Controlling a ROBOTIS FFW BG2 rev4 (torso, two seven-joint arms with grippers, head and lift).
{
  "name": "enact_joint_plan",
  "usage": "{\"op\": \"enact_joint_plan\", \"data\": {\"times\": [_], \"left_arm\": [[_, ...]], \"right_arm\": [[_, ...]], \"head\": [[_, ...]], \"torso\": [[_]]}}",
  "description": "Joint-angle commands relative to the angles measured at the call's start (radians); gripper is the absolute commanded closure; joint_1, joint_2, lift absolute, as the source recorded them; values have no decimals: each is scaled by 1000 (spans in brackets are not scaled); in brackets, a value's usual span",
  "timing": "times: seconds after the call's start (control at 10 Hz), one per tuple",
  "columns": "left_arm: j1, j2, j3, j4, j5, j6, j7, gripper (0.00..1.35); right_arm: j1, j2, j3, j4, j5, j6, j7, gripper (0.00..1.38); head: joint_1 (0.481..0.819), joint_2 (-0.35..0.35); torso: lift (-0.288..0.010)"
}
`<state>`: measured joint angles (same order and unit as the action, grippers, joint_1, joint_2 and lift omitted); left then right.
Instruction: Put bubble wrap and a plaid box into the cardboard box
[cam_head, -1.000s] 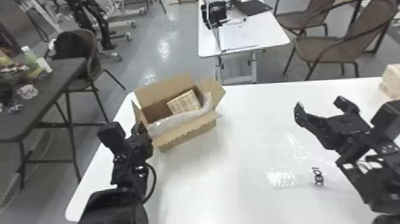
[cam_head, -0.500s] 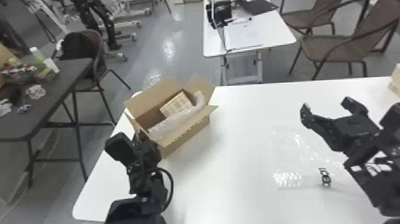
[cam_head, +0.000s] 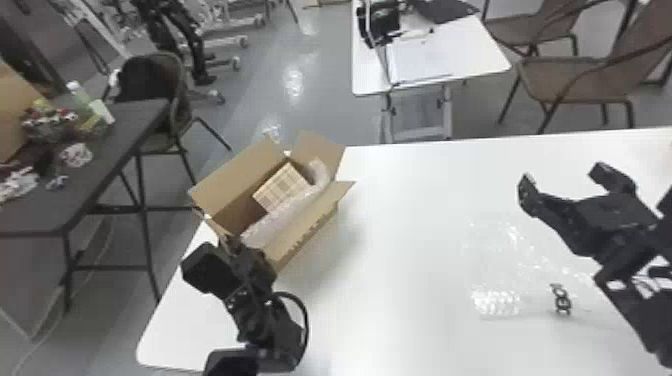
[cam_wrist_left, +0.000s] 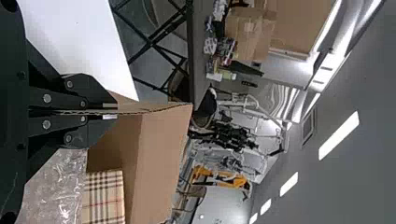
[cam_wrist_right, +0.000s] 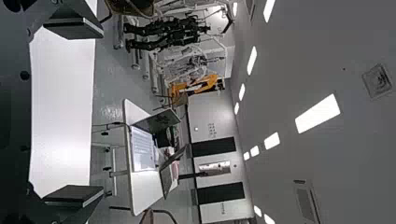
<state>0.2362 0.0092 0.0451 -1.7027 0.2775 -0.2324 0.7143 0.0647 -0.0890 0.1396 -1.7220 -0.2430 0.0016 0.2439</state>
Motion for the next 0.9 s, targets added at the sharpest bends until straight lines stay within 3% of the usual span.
{"op": "enact_joint_plan", "data": {"times": [0.0, 0.4, 0.5, 0.6, 0.7, 0.8], "left_arm": [[18, -3, 2, 0, -14, -42, 30, 1220], [25, -11, 2, 9, -24, -81, 45, 1208], [23, -8, 2, 15, -17, -93, 31, 891], [21, 0, 2, 15, -14, -93, 17, 371], [18, 11, -4, 12, -12, -90, 13, 27], [17, 14, -7, 12, -24, -99, 14, 94]], "right_arm": [[1, 0, 0, -1, 1, 0, 0, 121], [1, 2, 0, 2, 2, 3, 0, 121], [3, 2, 0, 2, 2, 3, 0, 121], [3, 2, 0, 1, 4, 3, 0, 121], [3, 2, 0, 1, 4, 3, 0, 121], [3, 2, 0, 1, 4, 5, 0, 121]], "head": [[695, 301], [695, 323], [695, 322], [695, 320], [695, 318], [695, 317]], "torso": [[-110], [-110], [-110], [-110], [-110], [-110]]}}
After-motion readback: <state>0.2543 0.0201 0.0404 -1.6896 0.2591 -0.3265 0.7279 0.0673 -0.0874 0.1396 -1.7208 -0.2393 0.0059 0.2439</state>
